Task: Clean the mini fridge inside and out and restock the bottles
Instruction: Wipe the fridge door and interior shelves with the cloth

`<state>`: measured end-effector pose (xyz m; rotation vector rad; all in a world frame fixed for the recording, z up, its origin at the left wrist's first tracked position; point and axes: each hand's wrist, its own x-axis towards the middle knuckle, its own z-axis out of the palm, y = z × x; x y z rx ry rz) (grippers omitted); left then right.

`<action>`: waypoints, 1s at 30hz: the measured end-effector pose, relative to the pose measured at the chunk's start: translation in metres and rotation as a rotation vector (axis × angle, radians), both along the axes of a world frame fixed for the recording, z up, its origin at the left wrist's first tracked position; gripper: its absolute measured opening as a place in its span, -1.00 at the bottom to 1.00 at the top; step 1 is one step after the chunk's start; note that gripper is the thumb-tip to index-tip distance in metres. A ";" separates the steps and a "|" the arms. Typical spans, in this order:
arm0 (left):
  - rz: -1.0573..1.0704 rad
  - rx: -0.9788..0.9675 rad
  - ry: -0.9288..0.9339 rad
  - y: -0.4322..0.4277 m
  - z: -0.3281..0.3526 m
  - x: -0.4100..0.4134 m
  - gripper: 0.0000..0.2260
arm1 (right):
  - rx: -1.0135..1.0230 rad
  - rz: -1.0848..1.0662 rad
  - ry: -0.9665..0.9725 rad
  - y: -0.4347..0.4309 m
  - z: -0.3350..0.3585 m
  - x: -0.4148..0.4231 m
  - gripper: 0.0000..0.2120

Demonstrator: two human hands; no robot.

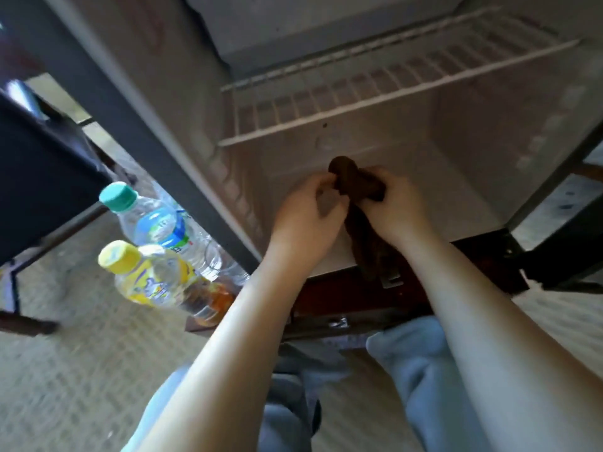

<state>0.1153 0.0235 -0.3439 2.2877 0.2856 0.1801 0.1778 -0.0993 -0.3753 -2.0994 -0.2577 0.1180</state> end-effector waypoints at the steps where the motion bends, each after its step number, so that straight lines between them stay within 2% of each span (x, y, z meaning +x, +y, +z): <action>1: 0.016 0.101 -0.003 0.009 -0.003 -0.011 -0.68 | 0.029 -0.023 0.001 0.012 -0.003 0.000 -0.72; 3: 0.003 0.234 0.003 0.021 -0.007 -0.034 -0.68 | 0.115 -0.087 0.000 0.036 -0.007 0.000 -0.72; 6: -0.110 0.322 0.015 0.019 -0.011 -0.067 -0.77 | 0.324 -0.160 -0.004 0.068 -0.005 0.002 -0.68; 10: -0.088 0.362 0.025 0.028 -0.019 -0.081 -0.68 | 0.541 -0.092 -0.075 0.103 0.013 0.006 -0.60; 13: -0.052 0.356 0.027 0.036 -0.023 -0.078 -0.73 | 0.775 0.142 0.225 0.117 0.031 0.000 -0.58; 14: -0.054 0.363 0.032 0.036 -0.024 -0.077 -0.77 | 0.795 0.194 0.250 0.117 0.036 -0.004 -0.59; 20: -0.077 0.354 0.114 0.039 -0.022 -0.075 -0.82 | 0.770 0.296 0.101 0.083 0.050 -0.048 -0.63; 23: -0.089 0.386 0.184 0.050 -0.016 -0.081 -0.84 | 0.743 0.292 -0.051 0.077 0.042 -0.062 -0.65; 24: -0.069 0.427 0.190 0.054 -0.013 -0.084 -0.79 | 0.741 0.269 -0.083 0.079 0.037 -0.062 -0.66; 27: 0.090 0.435 0.040 0.068 -0.003 -0.098 -0.50 | 0.707 0.242 -0.102 0.095 0.026 -0.051 -0.64; 30: 0.336 0.357 -0.206 0.074 0.005 -0.105 -0.50 | 0.728 0.232 0.071 0.121 0.018 -0.031 -0.63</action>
